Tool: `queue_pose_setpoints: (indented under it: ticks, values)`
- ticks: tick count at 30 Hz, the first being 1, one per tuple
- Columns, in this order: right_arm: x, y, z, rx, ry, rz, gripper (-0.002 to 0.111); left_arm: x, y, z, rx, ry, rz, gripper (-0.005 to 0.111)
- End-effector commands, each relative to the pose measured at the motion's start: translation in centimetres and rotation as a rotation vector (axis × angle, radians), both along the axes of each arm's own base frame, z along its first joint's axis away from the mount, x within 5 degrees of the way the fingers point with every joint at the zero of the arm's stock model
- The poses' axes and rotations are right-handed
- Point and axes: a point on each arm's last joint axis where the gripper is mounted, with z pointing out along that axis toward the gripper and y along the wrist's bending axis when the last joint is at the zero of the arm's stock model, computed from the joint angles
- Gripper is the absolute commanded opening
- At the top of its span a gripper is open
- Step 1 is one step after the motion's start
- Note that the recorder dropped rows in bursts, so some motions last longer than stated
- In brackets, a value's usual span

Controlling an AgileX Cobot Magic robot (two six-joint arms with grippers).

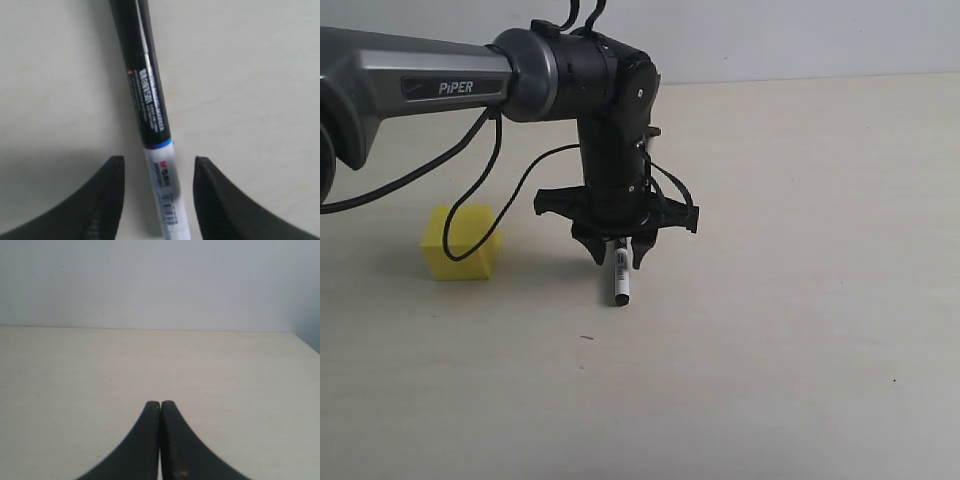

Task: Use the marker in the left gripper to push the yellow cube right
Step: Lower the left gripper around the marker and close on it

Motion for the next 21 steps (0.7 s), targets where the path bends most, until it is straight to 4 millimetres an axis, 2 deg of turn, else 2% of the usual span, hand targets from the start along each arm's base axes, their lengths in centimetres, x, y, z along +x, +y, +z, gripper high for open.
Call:
queue_pose_setpoints:
  ticks: [1,21]
  values:
    - [-0.01,-0.03,-0.02,0.002,-0.013,-0.006,0.0,-0.47,-0.42,0.22,0.0,0.001,-0.002,0.044]
    - [-0.01,-0.03,-0.02,0.002,-0.013,-0.006,0.0,-0.53,-0.5,0.22,-0.001,0.0,0.008,0.044]
